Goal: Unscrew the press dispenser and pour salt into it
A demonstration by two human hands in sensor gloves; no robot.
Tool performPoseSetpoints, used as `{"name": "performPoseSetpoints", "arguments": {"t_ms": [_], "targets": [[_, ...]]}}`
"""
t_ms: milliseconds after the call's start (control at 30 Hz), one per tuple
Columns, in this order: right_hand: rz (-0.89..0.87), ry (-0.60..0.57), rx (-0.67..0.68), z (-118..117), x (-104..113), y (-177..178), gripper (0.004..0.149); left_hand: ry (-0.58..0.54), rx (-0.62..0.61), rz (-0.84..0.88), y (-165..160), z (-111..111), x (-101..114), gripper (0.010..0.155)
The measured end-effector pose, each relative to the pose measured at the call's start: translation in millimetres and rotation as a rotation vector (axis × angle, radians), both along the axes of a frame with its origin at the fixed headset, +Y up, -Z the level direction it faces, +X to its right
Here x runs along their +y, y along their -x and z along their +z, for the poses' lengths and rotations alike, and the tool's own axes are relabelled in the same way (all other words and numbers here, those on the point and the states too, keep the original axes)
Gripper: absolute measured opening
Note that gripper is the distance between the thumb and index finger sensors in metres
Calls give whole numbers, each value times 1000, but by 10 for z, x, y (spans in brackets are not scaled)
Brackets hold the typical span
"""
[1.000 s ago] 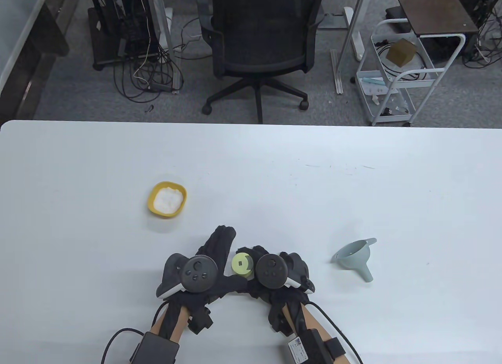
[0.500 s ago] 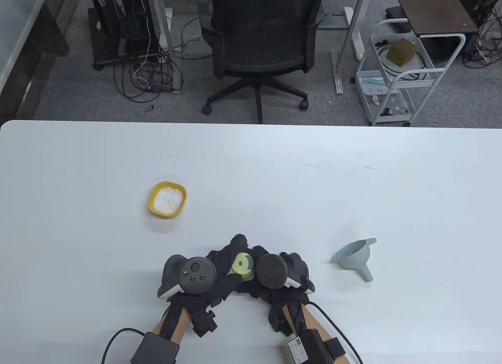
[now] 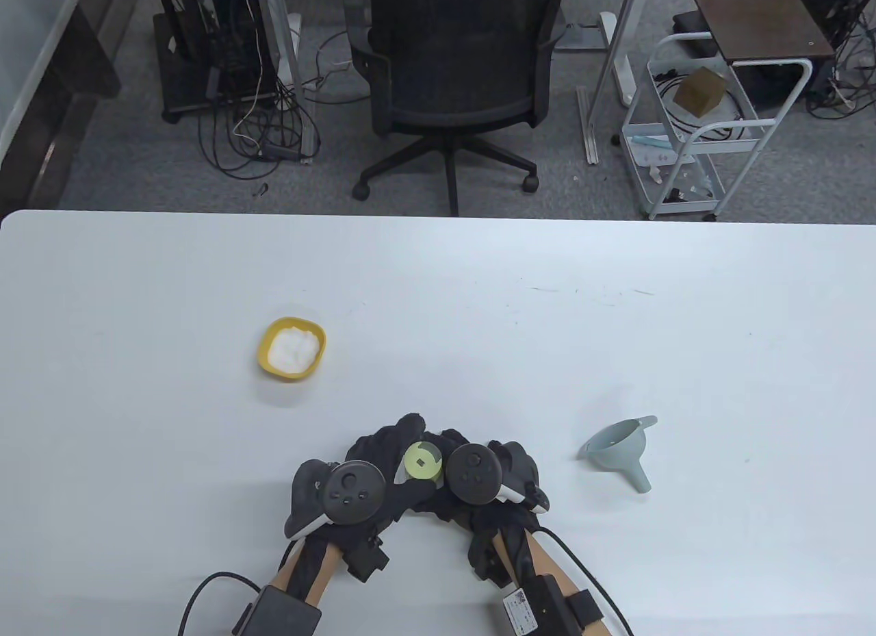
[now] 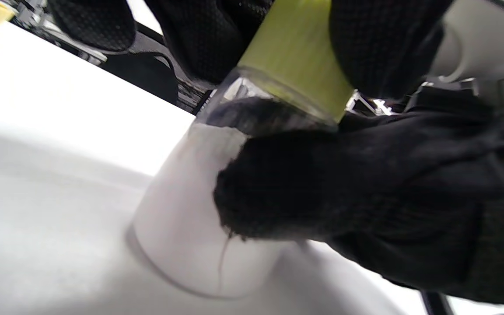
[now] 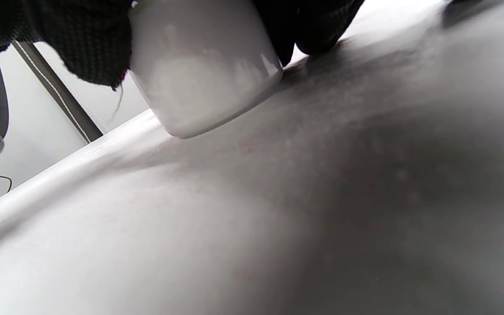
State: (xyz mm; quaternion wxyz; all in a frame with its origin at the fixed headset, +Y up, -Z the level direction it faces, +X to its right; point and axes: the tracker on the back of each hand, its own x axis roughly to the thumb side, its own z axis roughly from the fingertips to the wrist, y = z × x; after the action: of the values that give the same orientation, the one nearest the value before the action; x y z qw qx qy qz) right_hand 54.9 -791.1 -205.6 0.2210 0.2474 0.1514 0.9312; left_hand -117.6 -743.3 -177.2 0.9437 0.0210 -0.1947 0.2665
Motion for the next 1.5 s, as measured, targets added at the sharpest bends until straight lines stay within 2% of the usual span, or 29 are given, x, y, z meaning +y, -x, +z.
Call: {"name": "performPoseSetpoints", "arguments": {"t_ms": [133,267,400,500,700,833,1033,1200,1333,1467,1500], "targets": [[0,0,0,0,0,0,91,1,58,-10,-32,19,-13,98],[2,2,3,0,0,-1,91,39,51,-5,-11,-2,-17,100],[3,3,3,1,0,-2,91,103,-47,95,41,-31,18,117],[2,3,3,1,0,-2,91,152,-168,186,70,-56,34,109],[2,3,3,1,0,-2,91,179,-235,145,57,-58,76,91],[2,3,7,3,0,-1,91,157,-197,128,79,-65,80,85],[2,3,7,4,-2,0,91,112,-154,62,98,-45,84,90],[2,3,7,4,-2,0,91,36,-35,-7,81,-11,69,98],[2,3,7,3,-2,0,91,-15,46,-62,30,26,34,99],[3,3,8,4,-2,0,91,-8,75,-75,23,33,6,95],[3,3,8,5,-3,1,91,3,75,-68,30,29,10,99]]}}
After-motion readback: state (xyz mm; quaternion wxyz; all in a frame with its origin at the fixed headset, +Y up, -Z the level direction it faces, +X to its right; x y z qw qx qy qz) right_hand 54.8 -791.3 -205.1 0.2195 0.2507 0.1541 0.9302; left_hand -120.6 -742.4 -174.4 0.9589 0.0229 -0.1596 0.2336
